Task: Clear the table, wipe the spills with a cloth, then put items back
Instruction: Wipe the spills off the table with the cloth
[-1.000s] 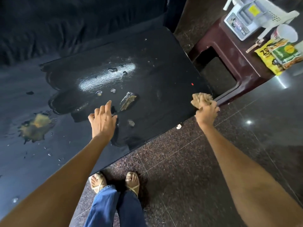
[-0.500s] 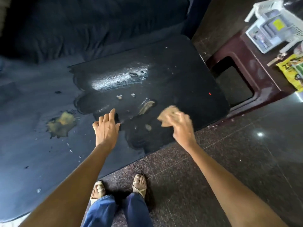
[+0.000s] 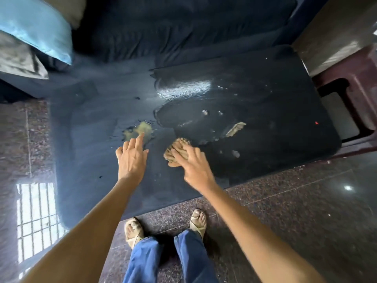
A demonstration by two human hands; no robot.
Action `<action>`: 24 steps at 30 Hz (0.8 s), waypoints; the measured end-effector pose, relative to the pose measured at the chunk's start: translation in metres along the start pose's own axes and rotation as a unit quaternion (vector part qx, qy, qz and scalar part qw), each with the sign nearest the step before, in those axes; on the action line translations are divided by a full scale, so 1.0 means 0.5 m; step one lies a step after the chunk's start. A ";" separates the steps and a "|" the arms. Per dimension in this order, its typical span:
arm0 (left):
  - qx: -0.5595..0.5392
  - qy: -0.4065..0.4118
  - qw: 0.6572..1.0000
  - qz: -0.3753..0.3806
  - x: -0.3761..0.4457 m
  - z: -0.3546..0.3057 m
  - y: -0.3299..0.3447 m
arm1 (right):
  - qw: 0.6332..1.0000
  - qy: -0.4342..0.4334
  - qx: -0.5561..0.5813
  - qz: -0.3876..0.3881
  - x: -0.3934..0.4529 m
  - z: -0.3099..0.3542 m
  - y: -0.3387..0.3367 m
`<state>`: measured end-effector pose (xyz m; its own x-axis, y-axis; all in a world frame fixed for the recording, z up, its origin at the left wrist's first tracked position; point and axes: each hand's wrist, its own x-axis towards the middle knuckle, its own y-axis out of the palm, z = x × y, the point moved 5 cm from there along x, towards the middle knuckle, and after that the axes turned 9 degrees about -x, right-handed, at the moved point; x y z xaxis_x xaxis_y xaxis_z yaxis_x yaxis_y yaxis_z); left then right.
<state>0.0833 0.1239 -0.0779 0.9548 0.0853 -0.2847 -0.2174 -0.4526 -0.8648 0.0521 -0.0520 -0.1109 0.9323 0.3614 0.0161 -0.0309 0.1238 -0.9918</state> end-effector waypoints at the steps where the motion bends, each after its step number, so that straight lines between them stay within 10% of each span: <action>1: 0.001 -0.002 1.000 -0.003 0.003 0.022 -0.016 | 0.999 -0.035 -0.012 0.000 -0.008 -0.023 -0.004; 5: 0.007 -0.030 1.000 -0.005 0.015 0.094 -0.054 | 0.988 0.150 -0.046 0.001 -0.063 -0.159 -0.022; 10: 0.012 -0.087 0.996 0.010 0.006 0.190 -0.072 | 0.843 0.536 0.022 -0.045 -0.031 -0.057 -0.006; 16: -0.015 -0.077 0.996 0.040 -0.006 0.259 -0.095 | 0.980 0.198 -0.006 -0.009 0.030 0.230 0.045; 20: 0.012 -0.089 0.993 0.077 -0.011 0.294 -0.118 | 0.998 -0.057 -0.037 -0.015 0.004 0.149 0.030; 24: 0.031 -0.091 0.992 0.087 -0.005 0.294 -0.125 | 0.978 0.199 -0.069 0.000 -0.066 -0.044 0.000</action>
<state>0.0645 0.2826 -0.0840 0.8506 0.1727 -0.4966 -0.3923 -0.4204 -0.8182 0.0294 -0.0845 -0.1142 0.9995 -0.0299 -0.0075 -0.0078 -0.0112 -0.9999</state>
